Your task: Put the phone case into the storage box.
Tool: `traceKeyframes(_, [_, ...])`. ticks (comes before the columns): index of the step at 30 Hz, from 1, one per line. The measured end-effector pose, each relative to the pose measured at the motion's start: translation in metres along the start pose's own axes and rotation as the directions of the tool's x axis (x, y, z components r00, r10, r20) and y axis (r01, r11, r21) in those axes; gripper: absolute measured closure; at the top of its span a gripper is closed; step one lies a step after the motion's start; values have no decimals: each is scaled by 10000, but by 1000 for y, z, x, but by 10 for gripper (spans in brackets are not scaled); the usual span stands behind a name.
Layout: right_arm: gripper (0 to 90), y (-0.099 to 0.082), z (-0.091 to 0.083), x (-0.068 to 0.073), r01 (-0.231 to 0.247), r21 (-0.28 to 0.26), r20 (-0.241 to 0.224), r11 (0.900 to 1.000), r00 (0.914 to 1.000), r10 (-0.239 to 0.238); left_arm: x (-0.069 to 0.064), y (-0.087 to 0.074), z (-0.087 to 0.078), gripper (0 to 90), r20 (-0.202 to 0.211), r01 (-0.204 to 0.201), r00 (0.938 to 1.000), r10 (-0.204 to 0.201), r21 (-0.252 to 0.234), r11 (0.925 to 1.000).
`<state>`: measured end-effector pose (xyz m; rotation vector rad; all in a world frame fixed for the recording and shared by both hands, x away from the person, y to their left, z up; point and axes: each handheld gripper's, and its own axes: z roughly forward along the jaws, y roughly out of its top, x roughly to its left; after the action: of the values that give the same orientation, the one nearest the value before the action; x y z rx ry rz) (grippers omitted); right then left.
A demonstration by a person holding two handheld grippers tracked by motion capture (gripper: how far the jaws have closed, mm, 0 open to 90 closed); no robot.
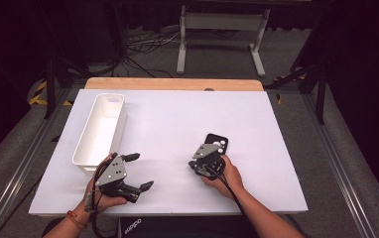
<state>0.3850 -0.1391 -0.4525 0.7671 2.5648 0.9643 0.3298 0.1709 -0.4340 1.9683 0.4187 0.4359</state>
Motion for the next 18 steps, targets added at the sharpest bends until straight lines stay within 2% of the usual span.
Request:
traceKeyframes(6, [900,-13,-12,3,-111,-64,-181,9999,9998,110,0,0,1,55,-35,45,10000,-45,23,10000])
traceKeyframes(18, [900,-22,-20,3,-140,-42,-274,9999,9995,139,0,-1,1,55,-62,62,10000,-62,-8,10000])
